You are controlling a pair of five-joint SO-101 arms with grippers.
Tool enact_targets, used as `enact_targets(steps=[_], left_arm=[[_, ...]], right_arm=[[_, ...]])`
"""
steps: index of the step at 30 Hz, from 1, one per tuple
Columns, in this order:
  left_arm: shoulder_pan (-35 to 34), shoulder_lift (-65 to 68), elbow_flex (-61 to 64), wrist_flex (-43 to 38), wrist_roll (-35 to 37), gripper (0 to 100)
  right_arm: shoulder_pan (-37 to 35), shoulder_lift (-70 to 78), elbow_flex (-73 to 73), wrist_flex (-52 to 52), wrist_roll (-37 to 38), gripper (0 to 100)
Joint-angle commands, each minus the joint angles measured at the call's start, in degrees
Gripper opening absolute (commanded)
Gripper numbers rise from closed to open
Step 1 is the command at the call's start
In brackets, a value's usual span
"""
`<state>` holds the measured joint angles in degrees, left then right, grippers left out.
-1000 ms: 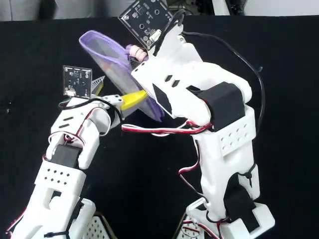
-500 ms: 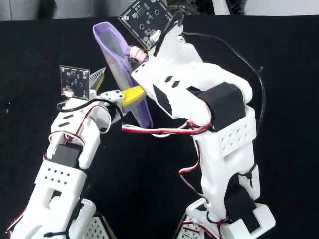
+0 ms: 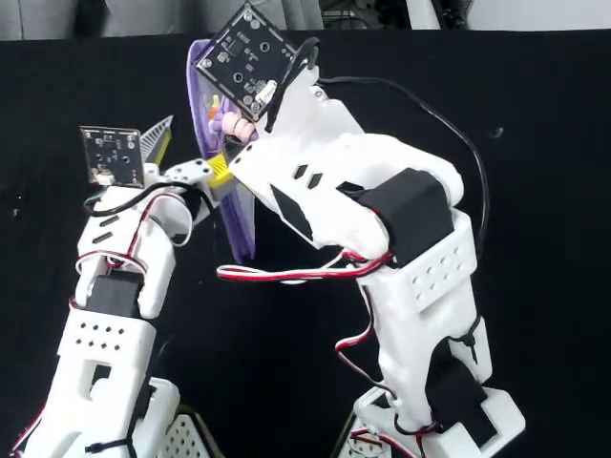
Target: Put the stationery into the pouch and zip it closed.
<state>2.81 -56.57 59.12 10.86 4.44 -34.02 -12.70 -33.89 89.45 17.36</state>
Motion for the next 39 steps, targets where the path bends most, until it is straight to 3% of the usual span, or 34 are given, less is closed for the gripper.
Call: enact_targets(steps=[1,8,14,23,32,39], left_arm=[[-1.2,-0.3,-1.5,-1.4,-0.5,37],[3.2,-0.2,-0.1,-1.5,-1.1,17],[5.0,-0.8,5.7,-6.1,-10.8,3],[5.1,-1.0,9.5,-6.4,-11.6,3],[8.2,-1.1,10.2,-6.0,-11.7,3],[11.9,-7.7,10.8,-0.9,-11.8,3]], right_arm=[[-1.0,-3.4,-3.3,0.1,0.0,1.1],[-0.9,-3.5,-3.3,0.1,0.0,1.1],[-0.8,-3.5,-3.4,0.6,2.2,1.1],[8.5,-3.5,-3.5,-2.2,1.8,1.1],[11.0,-3.2,-2.9,-5.5,1.8,1.1],[13.2,-2.9,-2.6,-13.2,2.3,1.1]])
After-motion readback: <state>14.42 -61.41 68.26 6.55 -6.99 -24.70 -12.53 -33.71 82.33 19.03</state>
